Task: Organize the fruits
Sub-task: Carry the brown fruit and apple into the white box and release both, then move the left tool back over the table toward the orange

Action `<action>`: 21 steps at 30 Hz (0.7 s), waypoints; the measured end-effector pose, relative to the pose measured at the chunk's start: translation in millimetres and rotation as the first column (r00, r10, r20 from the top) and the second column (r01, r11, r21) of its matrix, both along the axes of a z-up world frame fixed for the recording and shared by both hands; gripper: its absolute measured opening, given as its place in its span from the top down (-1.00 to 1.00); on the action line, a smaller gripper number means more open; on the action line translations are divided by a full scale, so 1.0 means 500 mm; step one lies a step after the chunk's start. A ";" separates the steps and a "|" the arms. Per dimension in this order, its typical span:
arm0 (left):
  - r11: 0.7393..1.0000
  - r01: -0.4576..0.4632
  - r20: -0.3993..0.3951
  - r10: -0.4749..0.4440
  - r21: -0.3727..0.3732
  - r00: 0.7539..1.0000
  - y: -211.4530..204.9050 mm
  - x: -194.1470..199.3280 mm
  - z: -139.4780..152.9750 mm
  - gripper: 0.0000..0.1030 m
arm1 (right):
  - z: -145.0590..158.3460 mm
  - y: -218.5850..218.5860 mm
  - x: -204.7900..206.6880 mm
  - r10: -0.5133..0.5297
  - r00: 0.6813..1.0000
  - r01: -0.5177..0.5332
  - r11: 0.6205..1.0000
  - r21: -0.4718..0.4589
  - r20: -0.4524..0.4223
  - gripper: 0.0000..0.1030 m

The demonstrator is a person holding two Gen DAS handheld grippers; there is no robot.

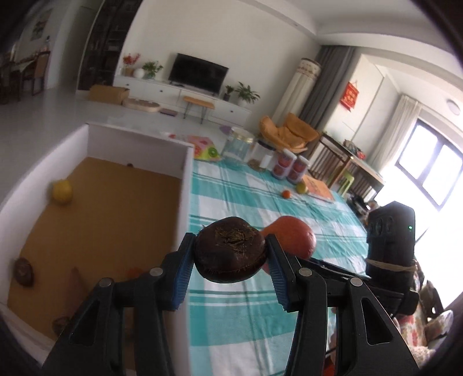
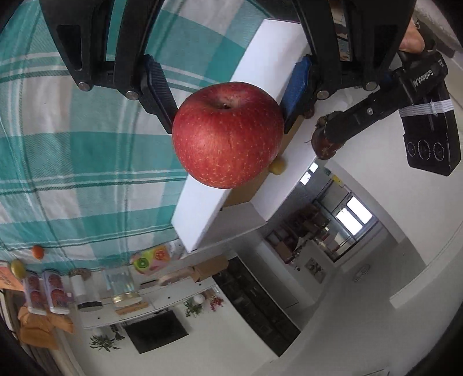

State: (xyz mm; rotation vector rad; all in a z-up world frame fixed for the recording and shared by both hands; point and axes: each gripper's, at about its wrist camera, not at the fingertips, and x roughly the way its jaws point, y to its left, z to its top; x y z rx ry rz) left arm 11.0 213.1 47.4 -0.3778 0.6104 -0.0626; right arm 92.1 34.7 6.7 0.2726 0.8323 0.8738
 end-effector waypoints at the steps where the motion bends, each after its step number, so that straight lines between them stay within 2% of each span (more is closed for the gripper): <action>1: 0.998 -0.063 -0.005 0.063 0.028 0.998 0.035 -0.006 -0.002 0.03 | 0.008 0.042 -0.006 0.048 0.999 -0.047 0.999 -0.013 0.009 -0.34; 3: 0.979 -0.188 -0.054 0.193 0.081 0.980 0.104 -0.013 -0.024 0.03 | 0.016 0.124 -0.022 0.138 0.990 -0.137 0.989 -0.054 0.024 -0.34; 6: 0.939 -0.313 -0.152 0.333 0.140 0.931 0.190 -0.020 -0.078 0.03 | 0.002 0.239 -0.050 0.258 0.965 -0.250 0.956 -0.153 0.035 -0.34; 9: 0.911 -0.363 -0.234 0.402 0.194 0.885 0.231 -0.023 -0.132 0.02 | -0.040 0.318 -0.066 0.320 0.947 -0.307 0.916 -0.256 0.010 -0.34; 12: 0.900 -0.385 -0.283 0.430 0.203 0.857 0.244 -0.029 -0.168 0.02 | -0.080 0.370 -0.074 0.349 0.937 -0.322 0.874 -0.363 0.009 -0.34; 14: 0.897 -0.394 -0.296 0.439 0.201 0.848 0.241 -0.029 -0.181 0.00 | -0.096 0.391 -0.073 0.353 0.936 -0.314 0.852 -0.418 0.015 -0.34; 17: 0.894 -0.388 -0.284 0.440 0.222 0.852 0.233 -0.028 -0.182 -0.32 | -0.104 0.402 -0.060 0.323 0.946 -0.275 0.842 -0.463 0.026 -0.36; 19: 0.888 -0.389 -0.259 0.447 0.246 0.856 0.223 -0.028 -0.168 -0.61 | -0.096 0.388 -0.047 0.285 0.958 -0.235 0.854 -0.464 0.040 -0.36; 21: 0.881 -0.396 -0.218 0.452 0.259 0.865 0.211 -0.032 -0.145 -0.70 | -0.076 0.352 -0.036 0.242 0.967 -0.188 0.883 -0.430 0.074 -0.38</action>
